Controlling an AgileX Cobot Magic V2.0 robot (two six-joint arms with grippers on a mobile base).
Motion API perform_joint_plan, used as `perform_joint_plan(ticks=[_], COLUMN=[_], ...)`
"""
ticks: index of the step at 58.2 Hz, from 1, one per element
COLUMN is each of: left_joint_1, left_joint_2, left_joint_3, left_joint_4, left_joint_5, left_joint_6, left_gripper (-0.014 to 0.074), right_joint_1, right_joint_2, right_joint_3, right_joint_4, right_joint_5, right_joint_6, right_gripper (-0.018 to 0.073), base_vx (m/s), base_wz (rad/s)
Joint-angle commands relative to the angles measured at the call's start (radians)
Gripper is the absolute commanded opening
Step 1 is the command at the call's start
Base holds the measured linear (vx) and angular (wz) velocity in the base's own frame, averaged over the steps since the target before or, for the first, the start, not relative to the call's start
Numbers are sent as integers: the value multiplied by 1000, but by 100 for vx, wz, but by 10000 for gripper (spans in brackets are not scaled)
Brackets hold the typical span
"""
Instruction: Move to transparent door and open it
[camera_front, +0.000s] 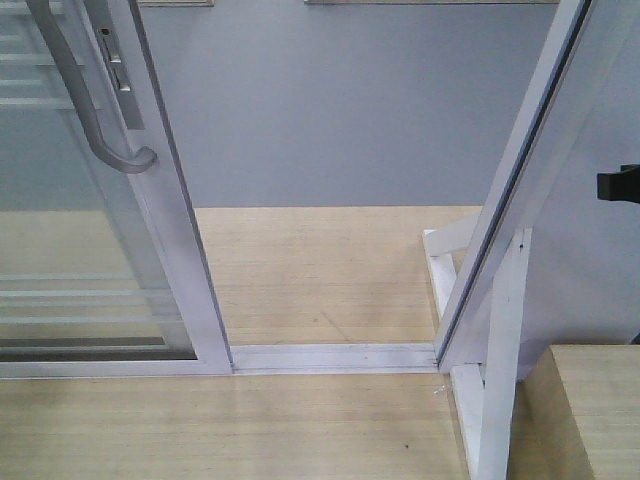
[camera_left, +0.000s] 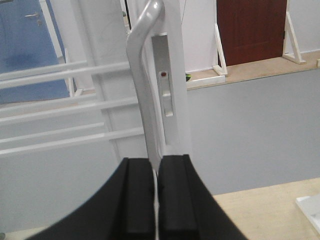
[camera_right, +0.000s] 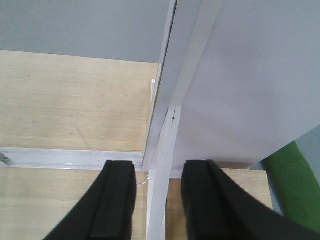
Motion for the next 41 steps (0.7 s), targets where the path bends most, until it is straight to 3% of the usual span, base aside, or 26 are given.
perform_joint_plan(ticks=[1, 8, 12, 31, 38, 41], left_joint_1=[-2, -2, -2, 56, 56, 56], left_joint_2=[-68, -169, -229, -444, -524, -569], left_joint_3=[38, 113, 147, 322, 410, 402], left_joint_4=[-81, -184, -228, -233, -270, -285], left_joint_5=[-72, -72, -72, -90, -115, -28], left_joint_6=[93, 209, 231, 228, 179, 162], left_gripper=[109, -9, -9, -8, -8, -8], right_joint_1=[-4, -4, -4, -4, -4, -4], right_joint_2=[-20, -20, -20, -20, -20, -20], right_joint_3=[-29, -29, -29, -29, -29, -29], right_joint_4=[-8, -8, -8, -8, -8, -8], right_joint_5=[-66, -66, -66, -66, -66, -65], right_joint_6=[-8, -8, -8, -8, -8, -8], right_gripper=[333, 333, 333, 333, 333, 333], base_vx=[0, 0, 0, 0, 0, 0], base_wz=[0, 0, 0, 0, 0, 0])
